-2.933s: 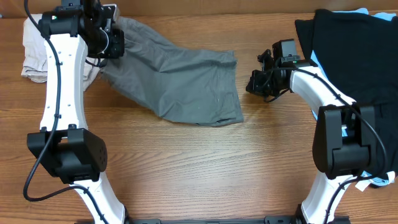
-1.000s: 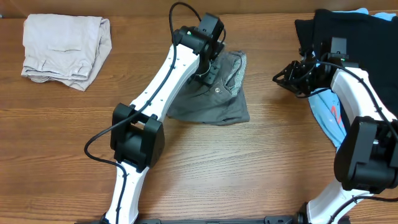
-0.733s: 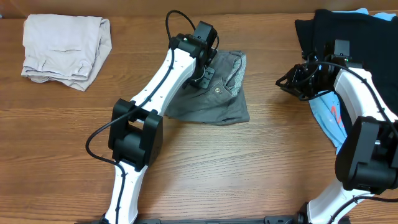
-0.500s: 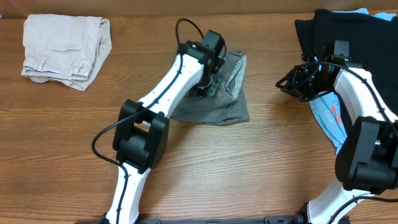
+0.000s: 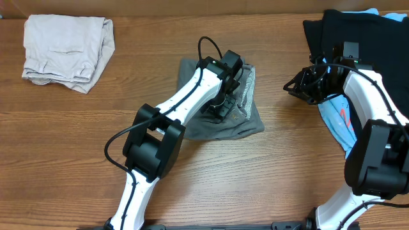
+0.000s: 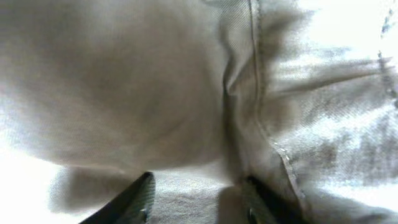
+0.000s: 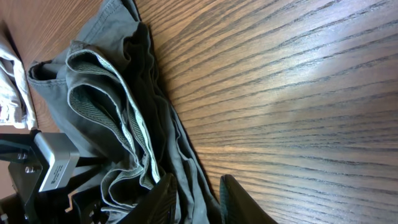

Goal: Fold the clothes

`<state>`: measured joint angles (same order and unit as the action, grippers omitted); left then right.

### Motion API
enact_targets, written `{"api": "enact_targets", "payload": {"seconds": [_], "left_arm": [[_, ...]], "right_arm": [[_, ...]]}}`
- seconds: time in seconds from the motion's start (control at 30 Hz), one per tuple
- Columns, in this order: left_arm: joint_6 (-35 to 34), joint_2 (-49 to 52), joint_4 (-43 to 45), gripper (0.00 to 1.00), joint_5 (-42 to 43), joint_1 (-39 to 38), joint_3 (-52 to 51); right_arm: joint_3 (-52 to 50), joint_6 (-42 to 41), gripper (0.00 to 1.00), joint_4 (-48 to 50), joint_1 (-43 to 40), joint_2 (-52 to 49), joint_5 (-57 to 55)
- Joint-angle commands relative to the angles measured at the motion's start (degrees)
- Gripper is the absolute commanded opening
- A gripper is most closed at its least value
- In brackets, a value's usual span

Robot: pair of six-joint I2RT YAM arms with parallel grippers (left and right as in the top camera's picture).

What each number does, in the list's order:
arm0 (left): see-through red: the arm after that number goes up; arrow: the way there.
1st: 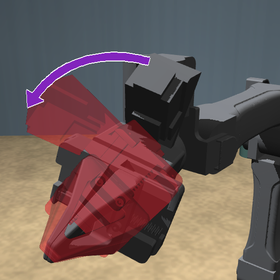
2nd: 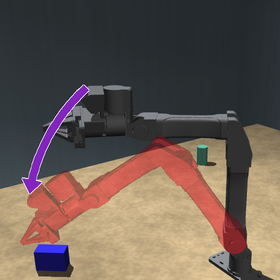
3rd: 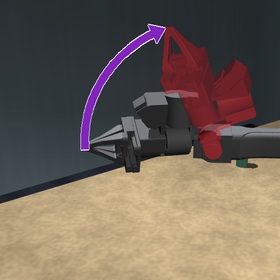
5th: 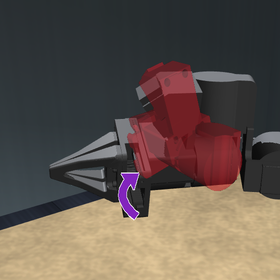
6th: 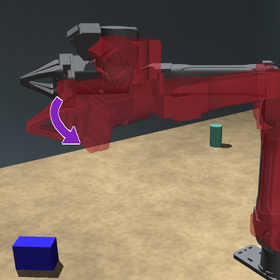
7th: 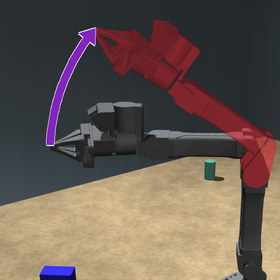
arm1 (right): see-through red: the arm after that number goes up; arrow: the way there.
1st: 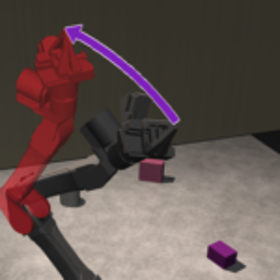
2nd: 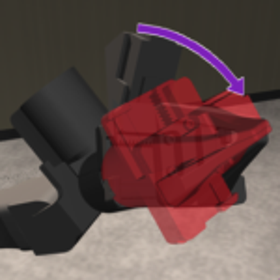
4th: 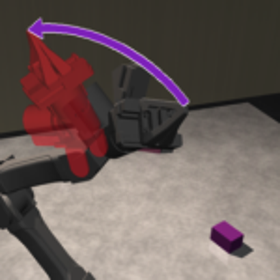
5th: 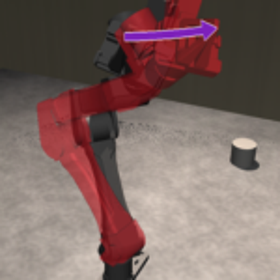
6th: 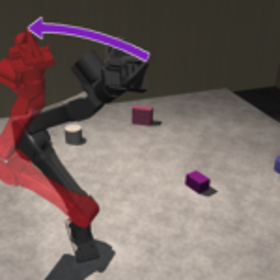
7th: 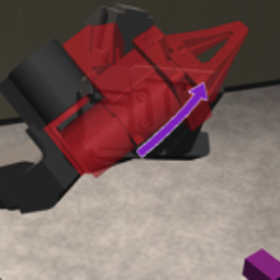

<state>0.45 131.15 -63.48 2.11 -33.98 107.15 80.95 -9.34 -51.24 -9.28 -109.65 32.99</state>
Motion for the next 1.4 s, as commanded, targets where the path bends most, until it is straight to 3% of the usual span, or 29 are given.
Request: {"api": "enact_targets", "payload": {"seconds": [0.0, 0.17, 0.33, 0.53, 0.67, 0.9, 1.2, 1.37], "left_arm": [[0.9, -1.0, -1.0, 0.59, 0.3, 1.0, -0.6], [0.9, -1.1, -3.5, 0.68, 0.3, 2.6, 1.0], [0.9, -1.1, -11.0, 0.76, 0.3, 4.3, 9.0], [3.8, -1.1, -17.1, 0.84, 4.0, 4.5, 19.2], [7.3, -1.1, -14.3, 1.00, 6.3, 3.0, 18.9], [6.4, -0.2, -8.0, 1.00, 7.0, 1.1, 17.7], [7.0, 3.4, -14.1, 0.99, -0.3, -0.1, 17.5], [5.7, 3.7, -14.7, 0.94, 4.5, 2.6, 16.0]], "right_arm": [[0.5, 0.4, 0.28, -0.1, -0.1, 1.4, 0.1], [0.5, 0.4, 0.32, -0.2, -0.1, 1.4, 0.1], [0.5, 0.4, 0.34, -0.1, -0.1, 1.4, 0.1], [2.2, 0.5, 0.48, 0.0, -1.7, 1.4, 2.2], [7.6, 1.8, 0.55, -3.9, -5.1, 1.9, 4.8], [14.7, 5.3, 0.68, -12.4, -9.2, 2.0, 2.4], [14.7, 5.4, 0.69, -13.9, -10.1, 2.0, 0.5], [14.7, 5.6, 0.70, -14.0, -10.0, 2.0, 0.1]]}}
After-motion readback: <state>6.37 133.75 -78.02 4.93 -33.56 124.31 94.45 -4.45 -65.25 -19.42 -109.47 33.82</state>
